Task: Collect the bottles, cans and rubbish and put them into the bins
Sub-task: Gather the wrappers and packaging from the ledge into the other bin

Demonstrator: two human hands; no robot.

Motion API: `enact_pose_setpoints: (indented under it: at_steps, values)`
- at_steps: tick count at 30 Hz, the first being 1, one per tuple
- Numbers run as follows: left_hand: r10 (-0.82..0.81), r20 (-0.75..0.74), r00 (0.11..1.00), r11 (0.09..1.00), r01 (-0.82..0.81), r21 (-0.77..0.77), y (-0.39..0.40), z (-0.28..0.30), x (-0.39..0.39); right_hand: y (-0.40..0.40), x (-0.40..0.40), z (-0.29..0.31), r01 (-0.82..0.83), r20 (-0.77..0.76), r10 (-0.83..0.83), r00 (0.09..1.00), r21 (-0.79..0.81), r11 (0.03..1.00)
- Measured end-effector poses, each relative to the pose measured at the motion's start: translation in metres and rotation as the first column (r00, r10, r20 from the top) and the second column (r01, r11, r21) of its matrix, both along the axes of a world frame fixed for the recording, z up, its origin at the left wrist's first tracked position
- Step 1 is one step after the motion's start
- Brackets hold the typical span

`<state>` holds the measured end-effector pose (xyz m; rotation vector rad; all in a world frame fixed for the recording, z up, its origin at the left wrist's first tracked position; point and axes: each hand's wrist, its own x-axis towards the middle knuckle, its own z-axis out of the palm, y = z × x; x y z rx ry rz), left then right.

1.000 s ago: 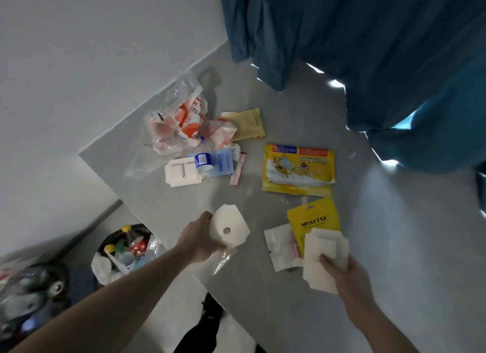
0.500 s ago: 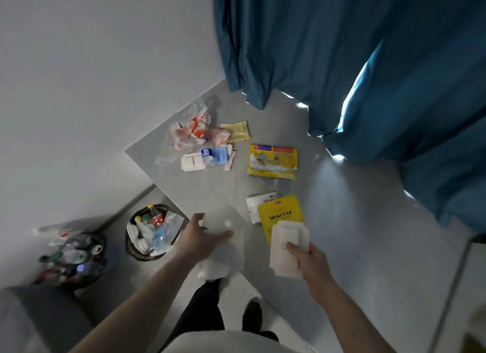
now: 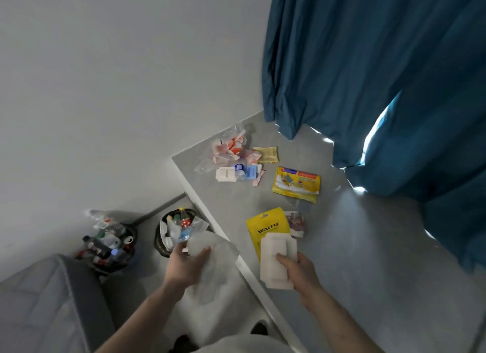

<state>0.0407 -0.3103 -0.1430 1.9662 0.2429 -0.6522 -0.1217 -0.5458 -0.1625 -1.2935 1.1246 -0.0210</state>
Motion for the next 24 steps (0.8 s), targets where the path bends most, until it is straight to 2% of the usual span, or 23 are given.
enact_pose_setpoints:
  at_steps: [10,16,24]
  values:
    - [0.048,0.045,0.998,0.999,-0.047,-0.021,0.129,0.001,0.038,0.113,0.076,0.006,-0.006,0.050,0.003,0.999,0.046,0.999]
    - [0.054,0.045,0.997,0.998,-0.054,-0.016,0.195,-0.004,0.063,0.178,0.093,0.000,-0.005,0.049,0.002,0.999,0.042,0.999]
    - [0.086,0.005,0.996,0.996,-0.086,-0.033,0.216,-0.011,0.100,0.192,0.111,-0.002,0.024,0.008,-0.024,1.000,0.031,0.999]
